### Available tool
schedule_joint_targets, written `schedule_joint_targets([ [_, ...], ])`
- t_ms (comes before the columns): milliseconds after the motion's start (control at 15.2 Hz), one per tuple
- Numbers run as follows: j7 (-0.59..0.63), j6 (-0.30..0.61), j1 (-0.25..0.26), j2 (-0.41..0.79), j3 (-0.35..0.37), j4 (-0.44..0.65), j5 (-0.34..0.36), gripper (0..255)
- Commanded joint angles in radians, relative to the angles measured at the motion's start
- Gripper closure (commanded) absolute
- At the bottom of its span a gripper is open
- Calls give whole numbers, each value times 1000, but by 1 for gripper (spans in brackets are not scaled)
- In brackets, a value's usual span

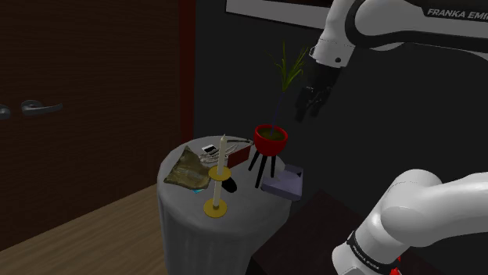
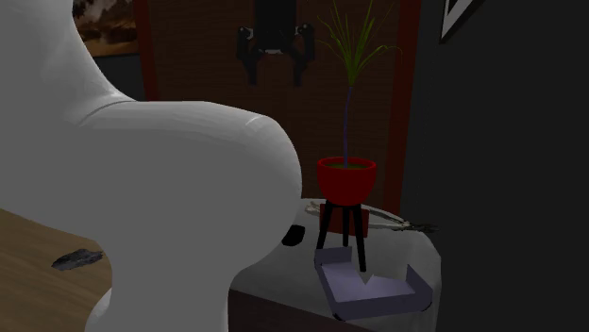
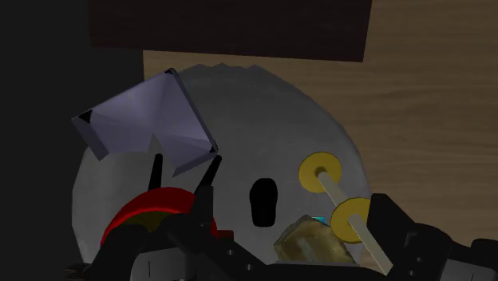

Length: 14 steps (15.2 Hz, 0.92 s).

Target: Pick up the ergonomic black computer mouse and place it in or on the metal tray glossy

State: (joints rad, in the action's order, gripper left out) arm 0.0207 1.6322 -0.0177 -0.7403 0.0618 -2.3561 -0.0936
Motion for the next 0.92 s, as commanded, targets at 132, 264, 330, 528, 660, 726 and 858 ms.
schedule_joint_targets([
  [132,-1,76,0,24,4,-46,-7,0],
  [264,-2,153,0,55,9,-87,-13,0],
  [330,-2,192,1,74,11,-106,-17,0],
  [528,-5,311,1,138,18,-152,-28,0],
  [660,-7,391,2,190,23,-175,-35,0],
  [726,-8,432,3,218,25,-185,-39,0],
  [858,-10,512,4,280,29,-198,-46,0],
])
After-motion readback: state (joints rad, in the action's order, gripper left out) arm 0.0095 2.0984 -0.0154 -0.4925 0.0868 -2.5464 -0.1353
